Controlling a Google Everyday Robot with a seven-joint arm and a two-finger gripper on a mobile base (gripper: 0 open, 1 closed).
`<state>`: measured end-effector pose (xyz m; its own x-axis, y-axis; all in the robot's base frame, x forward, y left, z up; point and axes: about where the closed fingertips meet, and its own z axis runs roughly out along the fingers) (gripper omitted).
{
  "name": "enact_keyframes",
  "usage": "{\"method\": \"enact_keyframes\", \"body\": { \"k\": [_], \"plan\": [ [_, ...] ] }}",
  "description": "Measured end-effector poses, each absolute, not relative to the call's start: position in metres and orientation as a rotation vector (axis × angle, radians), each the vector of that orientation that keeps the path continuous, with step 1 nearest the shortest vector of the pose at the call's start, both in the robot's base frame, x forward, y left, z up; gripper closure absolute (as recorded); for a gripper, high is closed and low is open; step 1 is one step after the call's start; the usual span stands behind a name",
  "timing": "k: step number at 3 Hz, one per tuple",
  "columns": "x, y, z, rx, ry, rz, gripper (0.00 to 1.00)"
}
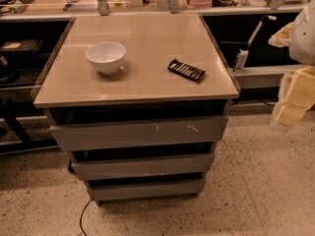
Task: Open middle drawer
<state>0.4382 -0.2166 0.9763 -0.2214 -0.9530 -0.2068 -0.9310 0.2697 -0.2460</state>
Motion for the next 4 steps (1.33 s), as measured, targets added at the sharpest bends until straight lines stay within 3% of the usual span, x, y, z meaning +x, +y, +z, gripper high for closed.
{"method": "enact_keyframes", "body": {
  "k": [2,4],
  "plan": [
    [0.431,-0.211,0.944,-1.755,2.252,-0.079,0.0],
    [0.408,-0.181,0.808,-1.872,2.28,0.002,0.0]
  ]
}}
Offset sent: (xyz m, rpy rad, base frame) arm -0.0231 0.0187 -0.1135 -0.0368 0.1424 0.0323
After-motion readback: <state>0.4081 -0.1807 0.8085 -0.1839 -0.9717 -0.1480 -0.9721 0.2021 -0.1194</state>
